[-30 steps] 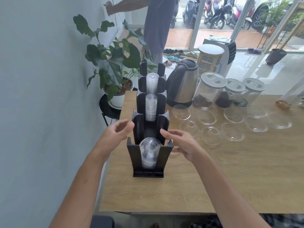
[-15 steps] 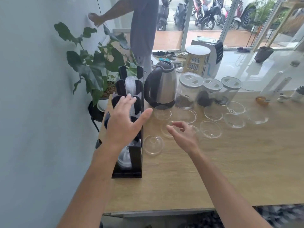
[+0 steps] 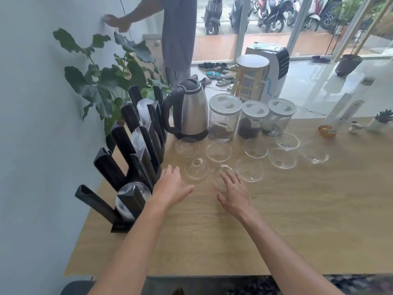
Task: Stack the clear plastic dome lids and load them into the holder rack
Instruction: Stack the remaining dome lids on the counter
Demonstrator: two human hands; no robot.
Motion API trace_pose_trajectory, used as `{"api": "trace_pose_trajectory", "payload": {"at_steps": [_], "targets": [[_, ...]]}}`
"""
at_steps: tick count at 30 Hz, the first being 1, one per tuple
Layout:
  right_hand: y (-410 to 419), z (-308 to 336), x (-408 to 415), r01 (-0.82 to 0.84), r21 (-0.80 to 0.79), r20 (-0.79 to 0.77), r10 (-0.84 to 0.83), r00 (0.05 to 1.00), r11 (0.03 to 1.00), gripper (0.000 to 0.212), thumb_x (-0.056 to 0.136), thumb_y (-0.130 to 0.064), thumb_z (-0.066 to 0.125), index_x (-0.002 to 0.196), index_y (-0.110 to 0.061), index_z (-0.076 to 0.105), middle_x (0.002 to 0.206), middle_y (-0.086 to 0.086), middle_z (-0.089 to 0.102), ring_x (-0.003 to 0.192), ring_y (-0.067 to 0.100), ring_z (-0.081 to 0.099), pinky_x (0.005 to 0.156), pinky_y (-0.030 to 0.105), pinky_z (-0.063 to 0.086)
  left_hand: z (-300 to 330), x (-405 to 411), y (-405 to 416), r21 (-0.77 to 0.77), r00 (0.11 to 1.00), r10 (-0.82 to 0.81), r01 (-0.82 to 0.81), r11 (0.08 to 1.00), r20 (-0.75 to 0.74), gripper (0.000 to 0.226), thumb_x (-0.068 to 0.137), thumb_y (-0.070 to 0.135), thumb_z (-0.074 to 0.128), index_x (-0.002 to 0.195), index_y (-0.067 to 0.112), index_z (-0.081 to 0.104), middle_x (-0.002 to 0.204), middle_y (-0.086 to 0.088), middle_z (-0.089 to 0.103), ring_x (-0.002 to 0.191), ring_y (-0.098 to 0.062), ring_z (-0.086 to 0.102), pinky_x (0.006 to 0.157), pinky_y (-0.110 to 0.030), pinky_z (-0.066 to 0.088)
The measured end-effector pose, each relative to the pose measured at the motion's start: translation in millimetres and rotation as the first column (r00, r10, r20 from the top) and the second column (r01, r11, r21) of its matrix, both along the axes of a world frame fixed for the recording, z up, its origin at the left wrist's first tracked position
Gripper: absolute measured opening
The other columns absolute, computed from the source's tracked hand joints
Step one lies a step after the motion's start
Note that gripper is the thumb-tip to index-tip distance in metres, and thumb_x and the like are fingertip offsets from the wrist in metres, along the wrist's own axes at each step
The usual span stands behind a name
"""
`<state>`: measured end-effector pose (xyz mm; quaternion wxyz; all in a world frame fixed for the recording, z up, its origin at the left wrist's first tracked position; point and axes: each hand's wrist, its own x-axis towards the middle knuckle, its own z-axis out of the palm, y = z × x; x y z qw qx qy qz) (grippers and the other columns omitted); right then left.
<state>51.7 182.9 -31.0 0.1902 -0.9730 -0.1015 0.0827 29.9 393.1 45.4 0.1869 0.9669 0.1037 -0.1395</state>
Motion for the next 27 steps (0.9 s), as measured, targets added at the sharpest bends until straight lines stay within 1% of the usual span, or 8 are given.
{"api": "trace_pose_trajectory", "payload": {"at_steps": [2,4,8,11,16,20,23,27], "targets": [[-6,-7,-2,0.0,0.046,0.057,-0.002,0.998,0.999,0.077,0.097,-0.03,0.069,0.163,-0.013,0.031,0.165,0.006,0.038,0.158,0.031,0.023,0.131,0.036,0.02,-20,-1,2,0.008,0.998,0.063,-0.063,0.998,-0.028,0.096,0.091,0.05,0.068,0.162,0.012,0.015,0.17,-0.016,0.009,0.157,-0.03,0.012,0.125,-0.046,0.022],[-12,-16,-6,-0.02,0.082,0.135,0.009,0.991,0.996,0.07,0.09,-0.022,0.079,0.151,-0.007,0.05,0.147,0.009,0.057,0.142,0.034,0.046,0.121,0.038,0.04,-36,-4,2,0.035,0.994,0.109,-0.109,0.993,-0.019,0.094,0.09,0.045,0.073,0.161,0.013,0.02,0.168,-0.017,0.017,0.154,-0.034,0.021,0.122,-0.047,0.028],[-25,-24,-15,-0.02,0.197,0.176,-0.016,0.984,0.98,0.049,0.077,-0.007,0.087,0.123,-0.007,0.07,0.121,0.01,0.069,0.118,0.035,0.061,0.099,0.041,0.057,-51,-12,-3,0.039,0.982,0.177,-0.18,0.983,0.065,0.08,0.085,0.038,0.08,0.15,0.017,0.04,0.145,-0.011,0.037,0.131,-0.031,0.047,0.108,-0.044,0.046],[-36,-27,-21,-0.002,0.255,0.167,-0.042,0.985,0.967,0.043,0.074,-0.005,0.089,0.113,-0.008,0.072,0.118,0.01,0.069,0.115,0.035,0.063,0.089,0.039,0.058,-58,-18,-10,-0.03,0.969,0.231,-0.23,0.973,0.088,0.076,0.083,0.037,0.083,0.146,0.018,0.045,0.133,-0.007,0.037,0.12,-0.028,0.053,0.104,-0.043,0.049],[-60,-29,-33,-0.01,0.376,0.093,-0.026,0.995,0.927,0.043,0.076,-0.01,0.09,0.115,-0.015,0.073,0.141,0.006,0.058,0.132,0.024,0.054,0.101,0.036,0.053,-62,-21,-31,-0.147,0.959,0.258,-0.24,0.959,0.12,0.082,0.086,0.039,0.079,0.156,0.023,0.038,0.143,-0.011,0.047,0.134,-0.027,0.048,0.111,-0.041,0.043],[-82,-21,-41,0.057,0.507,0.107,-0.128,0.986,0.86,0.043,0.082,-0.024,0.088,0.122,-0.023,0.074,0.138,-0.001,0.06,0.125,0.014,0.054,0.1,0.024,0.041,-46,-20,-59,-0.203,0.945,0.231,-0.186,0.961,0.231,0.081,0.083,0.044,0.078,0.154,0.028,0.041,0.122,-0.002,0.045,0.114,-0.02,0.055,0.099,-0.032,0.047],[-100,-18,-37,0.139,0.543,0.175,-0.274,0.946,0.828,0.034,0.089,-0.021,0.082,0.122,-0.02,0.073,0.128,0.003,0.067,0.121,0.022,0.061,0.1,0.029,0.046,-38,-21,-87,-0.231,0.929,0.157,-0.081,0.97,0.334,0.082,0.08,0.044,0.081,0.152,0.029,0.045,0.12,-0.001,0.046,0.105,-0.015,0.054,0.09,-0.026,0.047],[-118,-18,-18,0.194,0.434,0.185,-0.297,0.937,0.88,0.039,0.092,-0.017,0.076,0.131,-0.019,0.069,0.139,0.008,0.061,0.122,0.031,0.056,0.1,0.039,0.05,-52,-24,-126,-0.228,0.942,0.019,0.061,0.972,0.334,0.083,0.079,0.043,0.082,0.152,0.029,0.045,0.121,-0.001,0.048,0.102,-0.014,0.057,0.085,-0.021,0.047]]}}
